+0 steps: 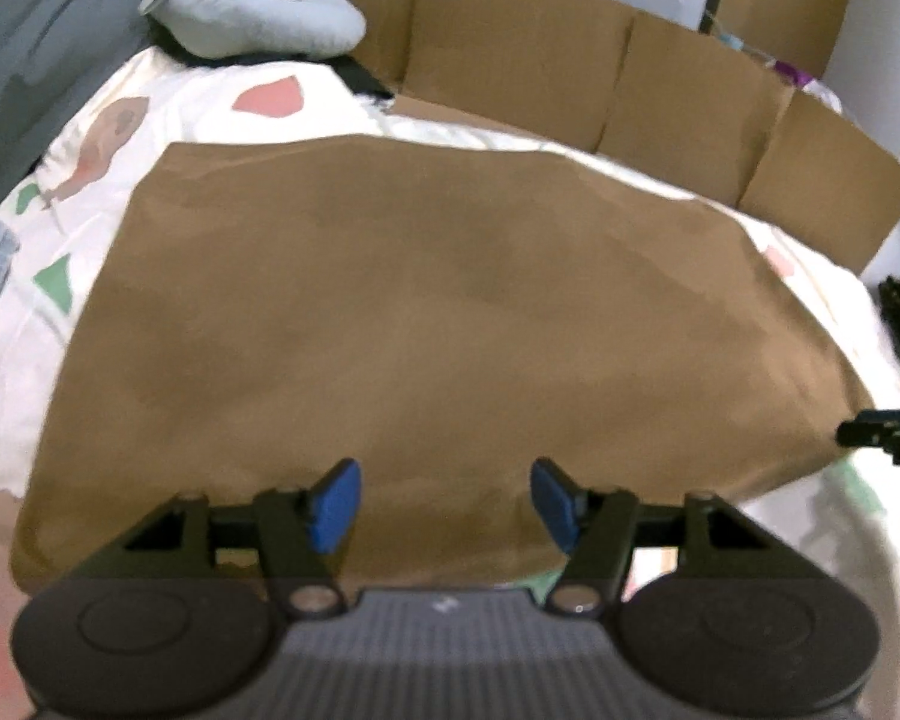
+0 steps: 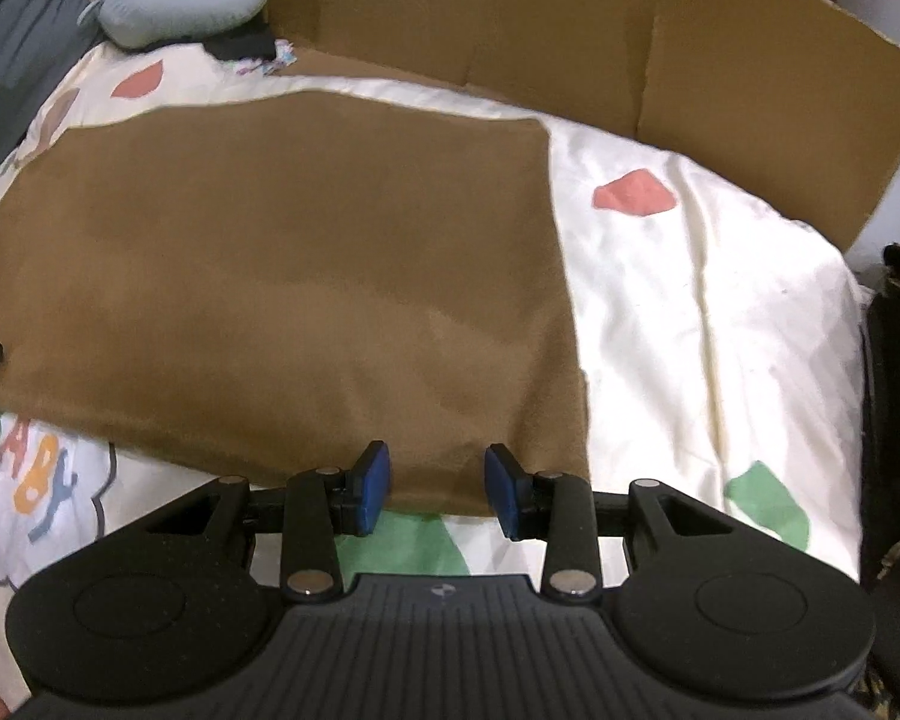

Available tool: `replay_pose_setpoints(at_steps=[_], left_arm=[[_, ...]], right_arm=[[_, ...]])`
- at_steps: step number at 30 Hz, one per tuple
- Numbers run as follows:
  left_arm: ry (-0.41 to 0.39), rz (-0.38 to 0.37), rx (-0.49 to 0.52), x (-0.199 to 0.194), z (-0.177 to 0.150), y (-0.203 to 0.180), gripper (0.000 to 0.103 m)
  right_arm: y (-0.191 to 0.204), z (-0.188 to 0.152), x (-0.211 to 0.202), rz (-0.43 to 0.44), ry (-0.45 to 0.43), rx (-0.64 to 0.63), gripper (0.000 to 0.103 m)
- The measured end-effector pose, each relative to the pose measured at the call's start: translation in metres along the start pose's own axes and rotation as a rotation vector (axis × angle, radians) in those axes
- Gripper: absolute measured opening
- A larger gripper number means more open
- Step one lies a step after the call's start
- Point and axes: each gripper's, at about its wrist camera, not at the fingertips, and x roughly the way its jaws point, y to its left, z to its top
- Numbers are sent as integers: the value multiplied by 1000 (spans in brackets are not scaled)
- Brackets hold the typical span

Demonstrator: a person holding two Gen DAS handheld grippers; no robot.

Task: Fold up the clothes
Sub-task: 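Press the folded shirt flat with both open grippers side by side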

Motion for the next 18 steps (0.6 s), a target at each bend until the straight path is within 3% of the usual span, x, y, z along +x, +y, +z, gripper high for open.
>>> replay_pose_setpoints(at_steps=[2,6,11,18], left_arm=[[7,-38,6,2,2,-12,53],[14,-127,45,8,6,-39,44],[10,-217,94,17,9,-65,21],[55,-232,142,31,-1,-83,18]], right_arm=[[-1,3,-4,3,-18,8,42],[1,8,0,2,-22,8,42],[4,7,6,10,-5,15,42],[23,13,1,43,-47,-50,42]])
